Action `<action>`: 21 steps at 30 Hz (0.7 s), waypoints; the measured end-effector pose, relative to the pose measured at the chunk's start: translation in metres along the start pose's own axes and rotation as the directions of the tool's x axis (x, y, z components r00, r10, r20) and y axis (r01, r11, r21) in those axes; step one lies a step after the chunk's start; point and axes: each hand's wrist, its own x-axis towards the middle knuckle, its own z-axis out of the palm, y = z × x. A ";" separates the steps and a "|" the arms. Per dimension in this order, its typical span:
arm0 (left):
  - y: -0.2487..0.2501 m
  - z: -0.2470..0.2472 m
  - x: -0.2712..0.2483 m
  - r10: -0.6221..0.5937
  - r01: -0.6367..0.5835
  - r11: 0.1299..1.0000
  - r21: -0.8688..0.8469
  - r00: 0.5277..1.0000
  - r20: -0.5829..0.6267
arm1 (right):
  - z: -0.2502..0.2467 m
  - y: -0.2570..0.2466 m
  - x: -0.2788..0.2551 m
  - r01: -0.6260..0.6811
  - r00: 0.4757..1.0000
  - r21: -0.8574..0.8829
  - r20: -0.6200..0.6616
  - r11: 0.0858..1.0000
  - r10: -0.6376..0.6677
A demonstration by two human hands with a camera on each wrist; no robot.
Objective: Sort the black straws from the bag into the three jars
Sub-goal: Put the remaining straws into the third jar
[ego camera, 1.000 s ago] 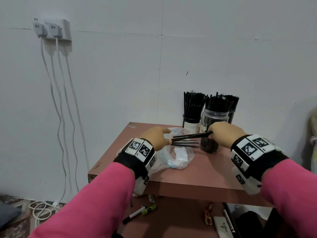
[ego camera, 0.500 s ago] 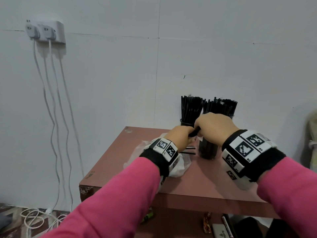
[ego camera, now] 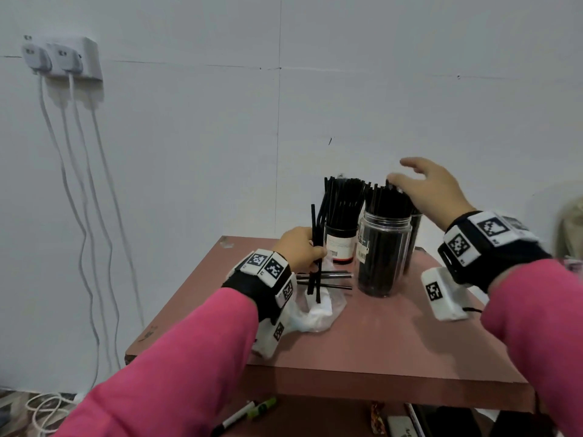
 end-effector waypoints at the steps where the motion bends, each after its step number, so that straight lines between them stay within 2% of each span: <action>1: 0.002 -0.002 0.003 -0.002 0.002 1.000 -0.026 1.000 -0.004 | 0.005 0.006 0.003 -0.031 0.998 -0.024 0.048 0.999 0.032; 4: 0.022 -0.017 0.012 0.035 -0.061 0.975 -0.215 0.992 -0.121 | 0.017 0.018 0.008 -0.101 0.985 0.045 0.148 0.994 0.094; 8: 0.069 -0.040 0.024 0.117 -0.210 0.889 -0.408 0.963 -0.242 | 0.027 0.025 0.013 -0.093 0.986 0.172 0.152 0.981 0.067; 13: 0.107 -0.037 0.048 0.196 -0.308 0.869 -0.387 0.933 -0.303 | 0.031 0.032 0.017 -0.091 0.991 0.230 0.120 0.969 0.065; 21: 0.111 -0.016 0.078 0.173 -0.257 0.920 -0.297 0.944 -0.280 | 0.030 0.038 0.019 -0.102 0.987 0.317 0.148 0.943 0.056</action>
